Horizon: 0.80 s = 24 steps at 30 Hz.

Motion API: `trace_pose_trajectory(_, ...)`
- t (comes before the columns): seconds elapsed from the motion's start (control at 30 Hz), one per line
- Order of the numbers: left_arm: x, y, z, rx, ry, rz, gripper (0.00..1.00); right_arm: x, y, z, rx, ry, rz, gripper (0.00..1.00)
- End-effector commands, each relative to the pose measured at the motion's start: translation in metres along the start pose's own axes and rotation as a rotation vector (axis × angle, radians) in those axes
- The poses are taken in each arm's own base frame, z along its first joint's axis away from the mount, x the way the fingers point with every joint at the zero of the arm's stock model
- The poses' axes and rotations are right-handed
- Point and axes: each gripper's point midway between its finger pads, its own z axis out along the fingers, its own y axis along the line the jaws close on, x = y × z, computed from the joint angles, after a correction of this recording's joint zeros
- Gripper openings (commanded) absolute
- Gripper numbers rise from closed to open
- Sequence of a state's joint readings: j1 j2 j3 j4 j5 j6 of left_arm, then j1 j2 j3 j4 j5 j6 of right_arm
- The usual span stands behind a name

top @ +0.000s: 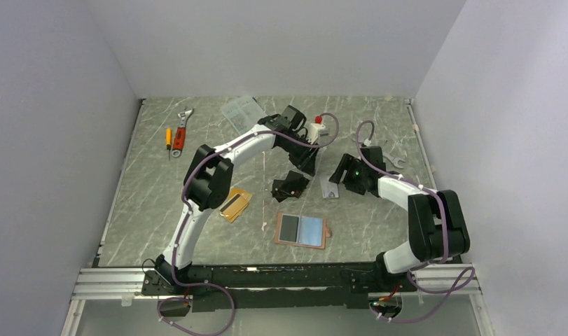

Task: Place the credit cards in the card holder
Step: Pick up the credit card from the center of the board.

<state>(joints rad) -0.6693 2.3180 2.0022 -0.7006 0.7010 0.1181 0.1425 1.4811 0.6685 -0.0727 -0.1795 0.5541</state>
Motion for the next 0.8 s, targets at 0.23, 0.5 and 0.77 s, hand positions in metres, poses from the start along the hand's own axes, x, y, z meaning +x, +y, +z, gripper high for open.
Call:
trace_pose_trajectory(0.23, -0.031, 0.012, 0.022, -0.23, -0.065, 0.36, 0.45, 0.009, 0.004, 0.027, 0.032, 0.047, -0.027, 0.57)
trace_pose_trajectory(0.5, -0.017, 0.005, 0.033, -0.183, -0.036, 0.356, 0.47, 0.026, 0.001, 0.025, 0.019, 0.083, 0.006, 0.53)
trace_pose_trajectory(0.77, -0.004, 0.001, 0.036, -0.155, -0.015, 0.36, 0.47, 0.056, 0.006, 0.022, -0.067, 0.144, 0.077, 0.54)
